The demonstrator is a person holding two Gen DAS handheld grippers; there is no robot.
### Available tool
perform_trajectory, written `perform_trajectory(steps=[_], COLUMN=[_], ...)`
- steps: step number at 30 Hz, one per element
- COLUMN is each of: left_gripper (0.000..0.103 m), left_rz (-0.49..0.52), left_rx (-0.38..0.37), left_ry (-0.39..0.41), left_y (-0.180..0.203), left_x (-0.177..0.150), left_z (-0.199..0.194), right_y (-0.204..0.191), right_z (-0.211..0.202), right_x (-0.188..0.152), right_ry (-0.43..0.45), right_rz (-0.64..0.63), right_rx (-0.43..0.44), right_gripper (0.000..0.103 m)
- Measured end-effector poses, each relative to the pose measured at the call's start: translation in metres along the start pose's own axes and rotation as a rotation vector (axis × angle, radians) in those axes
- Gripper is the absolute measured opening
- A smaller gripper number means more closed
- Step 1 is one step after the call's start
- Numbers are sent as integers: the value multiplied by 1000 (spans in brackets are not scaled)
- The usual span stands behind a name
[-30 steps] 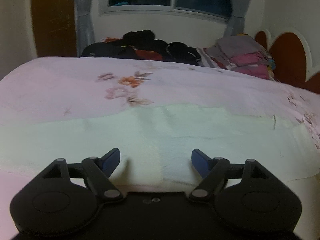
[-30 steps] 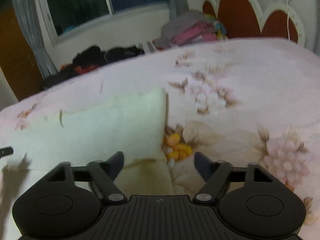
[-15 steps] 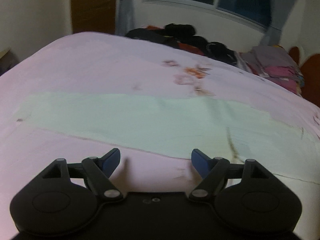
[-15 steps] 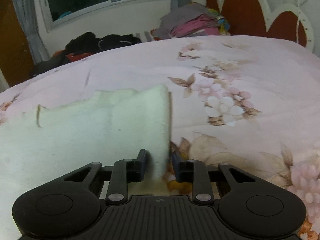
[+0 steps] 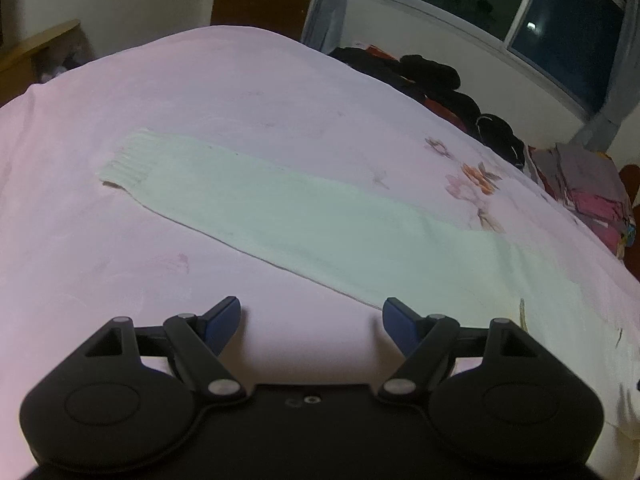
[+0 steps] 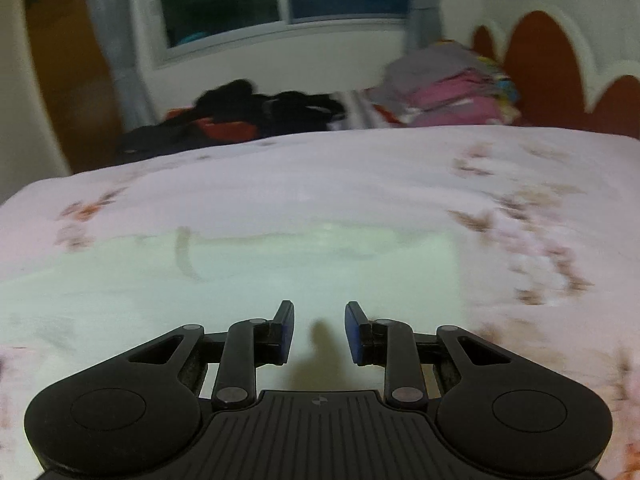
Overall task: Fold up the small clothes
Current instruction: 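Move the left tool to the other sleeve cuff and close it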
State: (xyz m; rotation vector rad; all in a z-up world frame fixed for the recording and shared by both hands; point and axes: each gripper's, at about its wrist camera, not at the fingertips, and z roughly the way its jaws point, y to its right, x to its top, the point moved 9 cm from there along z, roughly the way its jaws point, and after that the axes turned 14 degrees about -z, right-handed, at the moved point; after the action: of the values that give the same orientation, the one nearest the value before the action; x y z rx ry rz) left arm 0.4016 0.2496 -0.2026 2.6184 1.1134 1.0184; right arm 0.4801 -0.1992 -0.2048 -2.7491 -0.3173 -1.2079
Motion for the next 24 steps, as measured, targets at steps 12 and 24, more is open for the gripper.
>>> perform_trajectory(steps=[12,24], left_gripper=[77,77], left_rz=[-28,-108], left_rx=[-9,-19], left_ry=[0,-32], left_y=[-14,-40], left_x=[21,37], left_z=[10,31], right_y=[-134,-178], right_z=[40,80], right_x=[29,18], right_ry=[-9,-93], right_rz=[-125,-160], right_rx=[164,135], right_gripper=[29,32])
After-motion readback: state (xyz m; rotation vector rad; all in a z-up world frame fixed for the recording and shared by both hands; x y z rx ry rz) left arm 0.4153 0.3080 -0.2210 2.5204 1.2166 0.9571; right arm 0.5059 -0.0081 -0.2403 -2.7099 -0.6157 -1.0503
